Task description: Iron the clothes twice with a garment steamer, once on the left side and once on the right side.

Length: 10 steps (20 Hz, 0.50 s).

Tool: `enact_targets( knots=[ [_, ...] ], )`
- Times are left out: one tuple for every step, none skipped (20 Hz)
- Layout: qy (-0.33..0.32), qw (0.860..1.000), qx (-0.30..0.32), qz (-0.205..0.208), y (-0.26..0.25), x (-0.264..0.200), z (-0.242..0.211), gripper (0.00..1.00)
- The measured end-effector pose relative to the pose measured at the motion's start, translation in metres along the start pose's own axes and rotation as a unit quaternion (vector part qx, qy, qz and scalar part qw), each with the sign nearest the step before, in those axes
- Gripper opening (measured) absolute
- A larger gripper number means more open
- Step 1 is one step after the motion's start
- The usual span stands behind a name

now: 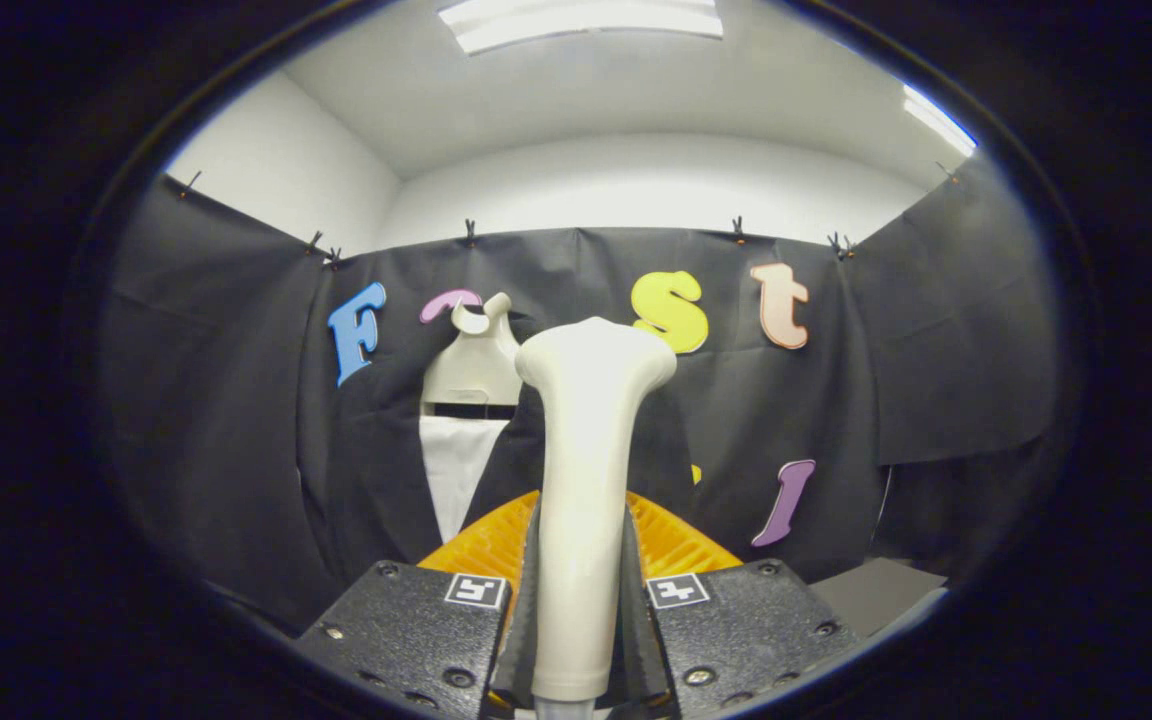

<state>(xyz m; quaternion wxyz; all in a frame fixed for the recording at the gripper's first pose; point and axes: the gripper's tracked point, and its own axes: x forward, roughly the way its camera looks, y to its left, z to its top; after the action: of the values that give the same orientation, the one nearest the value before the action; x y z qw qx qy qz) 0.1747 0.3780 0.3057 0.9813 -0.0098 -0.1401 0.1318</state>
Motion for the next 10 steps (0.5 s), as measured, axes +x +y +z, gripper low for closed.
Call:
enact_targets(
  knots=[
    [0.005,1.0,0.0,0.0,0.001,0.003,-0.005,0.38],
    [0.011,1.0,0.0,0.0,0.0,0.004,-0.009,0.38],
    [0.016,1.0,-0.001,-0.003,-0.002,0.006,-0.014,0.38],
    [0.02,1.0,-0.002,-0.004,-0.002,0.007,-0.019,0.38],
    [0.025,1.0,-0.002,-0.004,-0.002,0.008,-0.023,0.38],
    [0.03,1.0,-0.002,-0.003,-0.003,0.008,-0.028,0.38],
    [0.035,0.999,-0.001,-0.002,-0.003,0.008,-0.033,0.38],
    [0.039,0.999,0.0,-0.002,-0.003,0.008,-0.038,0.38],
    [0.044,0.999,-0.001,-0.002,-0.003,0.009,-0.043,0.38],
    [0.048,0.999,-0.001,-0.002,-0.003,0.008,-0.05,0.38]
  ],
)
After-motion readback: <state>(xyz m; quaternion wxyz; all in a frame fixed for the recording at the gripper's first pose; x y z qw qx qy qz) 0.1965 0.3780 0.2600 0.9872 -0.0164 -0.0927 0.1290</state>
